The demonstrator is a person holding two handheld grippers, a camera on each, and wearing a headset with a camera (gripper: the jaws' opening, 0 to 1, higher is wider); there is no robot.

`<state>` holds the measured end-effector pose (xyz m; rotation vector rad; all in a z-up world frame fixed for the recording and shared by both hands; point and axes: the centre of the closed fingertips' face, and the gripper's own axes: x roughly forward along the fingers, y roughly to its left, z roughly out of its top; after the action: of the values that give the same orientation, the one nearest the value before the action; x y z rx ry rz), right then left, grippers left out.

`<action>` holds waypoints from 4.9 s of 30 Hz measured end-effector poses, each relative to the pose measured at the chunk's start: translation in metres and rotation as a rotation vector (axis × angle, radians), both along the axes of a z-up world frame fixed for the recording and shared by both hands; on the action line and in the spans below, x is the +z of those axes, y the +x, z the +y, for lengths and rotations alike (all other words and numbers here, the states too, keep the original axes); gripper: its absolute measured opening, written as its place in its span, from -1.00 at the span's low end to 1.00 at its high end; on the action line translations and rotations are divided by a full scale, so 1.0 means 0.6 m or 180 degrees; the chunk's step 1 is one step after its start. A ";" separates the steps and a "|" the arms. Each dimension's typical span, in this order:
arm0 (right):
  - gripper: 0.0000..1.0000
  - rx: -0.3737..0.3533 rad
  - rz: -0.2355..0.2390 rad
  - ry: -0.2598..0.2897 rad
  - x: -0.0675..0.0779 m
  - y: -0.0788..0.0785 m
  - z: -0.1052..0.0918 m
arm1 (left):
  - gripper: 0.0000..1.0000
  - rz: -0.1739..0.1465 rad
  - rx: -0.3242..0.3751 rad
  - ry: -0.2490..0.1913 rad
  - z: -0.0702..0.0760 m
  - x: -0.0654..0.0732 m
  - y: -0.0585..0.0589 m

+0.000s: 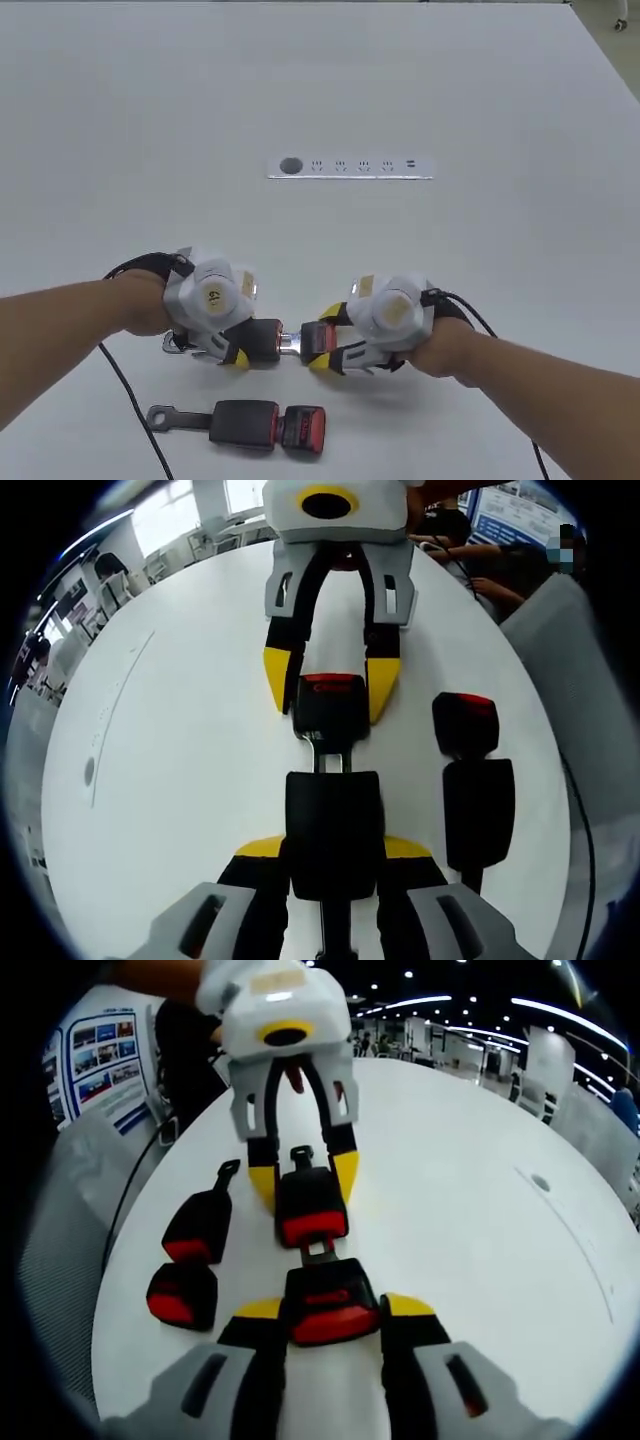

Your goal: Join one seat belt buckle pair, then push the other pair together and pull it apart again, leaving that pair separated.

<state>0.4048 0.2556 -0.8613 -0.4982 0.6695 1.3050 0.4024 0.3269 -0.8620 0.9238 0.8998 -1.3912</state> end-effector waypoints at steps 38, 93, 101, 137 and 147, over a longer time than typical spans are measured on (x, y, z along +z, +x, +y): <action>-0.26 -0.0216 0.0064 -0.0133 0.003 -0.008 -0.182 | -0.31 0.0027 0.0052 -0.0062 0.002 0.000 0.001; 0.63 -0.1380 -0.0285 0.0160 0.056 0.029 -0.264 | 0.53 -0.0135 0.1279 -0.0731 -0.001 0.076 0.030; 0.84 -0.2116 -0.0467 0.0428 0.093 0.030 -0.274 | 0.75 -0.0283 0.2134 -0.1164 0.031 0.123 0.030; 1.00 -0.2792 -0.0861 0.0778 0.202 -0.164 -0.289 | 1.00 -0.0563 0.3014 -0.2149 0.177 0.224 -0.154; 1.00 -0.2806 -0.0948 0.0748 0.219 -0.200 -0.292 | 1.00 -0.0560 0.2866 -0.2262 0.166 0.235 -0.179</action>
<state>0.2846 0.0801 -0.7302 -0.1522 0.3953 0.4500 0.2948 0.4267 -0.7208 0.0431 0.5000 -0.7165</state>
